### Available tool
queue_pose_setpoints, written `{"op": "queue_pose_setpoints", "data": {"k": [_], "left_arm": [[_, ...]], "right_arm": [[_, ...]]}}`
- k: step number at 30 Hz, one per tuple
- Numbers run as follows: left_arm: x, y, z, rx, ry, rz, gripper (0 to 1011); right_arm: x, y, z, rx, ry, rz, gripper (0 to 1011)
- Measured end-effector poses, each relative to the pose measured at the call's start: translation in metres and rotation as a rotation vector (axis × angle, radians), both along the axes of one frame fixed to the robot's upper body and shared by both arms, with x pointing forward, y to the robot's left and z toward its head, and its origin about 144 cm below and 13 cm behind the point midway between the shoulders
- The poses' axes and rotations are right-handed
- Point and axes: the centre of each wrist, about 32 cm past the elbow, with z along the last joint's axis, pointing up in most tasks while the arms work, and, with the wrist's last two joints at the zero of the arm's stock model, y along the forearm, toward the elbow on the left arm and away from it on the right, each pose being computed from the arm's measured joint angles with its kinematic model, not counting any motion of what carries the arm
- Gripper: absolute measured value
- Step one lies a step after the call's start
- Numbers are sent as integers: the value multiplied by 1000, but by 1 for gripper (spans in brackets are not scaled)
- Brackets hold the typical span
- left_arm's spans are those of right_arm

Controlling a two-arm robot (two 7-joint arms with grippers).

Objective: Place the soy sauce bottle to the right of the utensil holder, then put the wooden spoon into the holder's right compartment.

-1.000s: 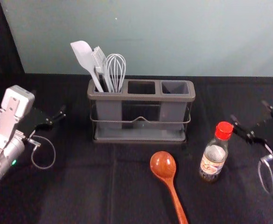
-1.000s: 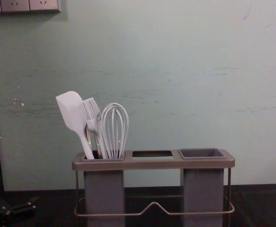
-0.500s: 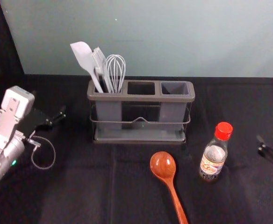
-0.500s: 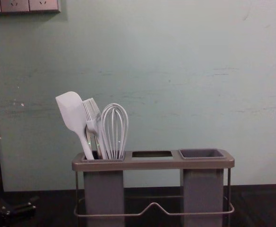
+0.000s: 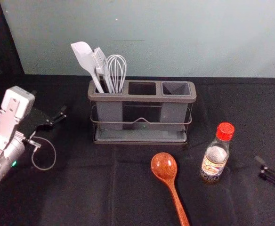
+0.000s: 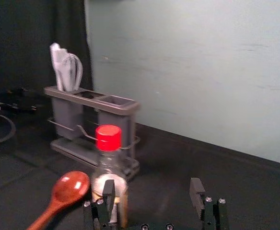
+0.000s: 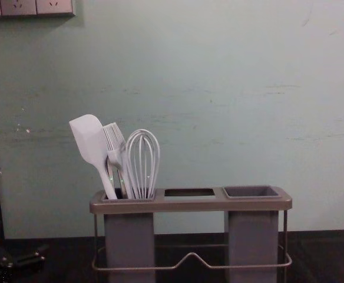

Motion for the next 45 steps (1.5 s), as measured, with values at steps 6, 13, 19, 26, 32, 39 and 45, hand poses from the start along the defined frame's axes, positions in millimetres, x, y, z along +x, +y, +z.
{"op": "queue_pose_setpoints", "data": {"k": [6, 13, 19, 26, 32, 39, 45], "left_arm": [[0, 0, 0, 0, 0, 0, 1005], [0, 0, 0, 0, 0, 0, 1005], [0, 0, 0, 0, 0, 0, 1005], [0, 0, 0, 0, 0, 0, 1005], [0, 0, 0, 0, 0, 0, 1005], [0, 0, 0, 0, 0, 0, 1005], [0, 0, 0, 0, 0, 0, 1005]], "right_arm": [[10, 14, 1, 29, 6, 72, 1002], [36, 32, 2, 33, 15, 119, 1002], [54, 46, 2, 40, 20, 138, 1002], [65, 56, 1, 55, 17, 135, 1002], [69, 61, 2, 52, 11, 141, 1002], [75, 65, 2, 45, 8, 143, 1002], [77, 66, 1, 50, 9, 139, 964]]}}
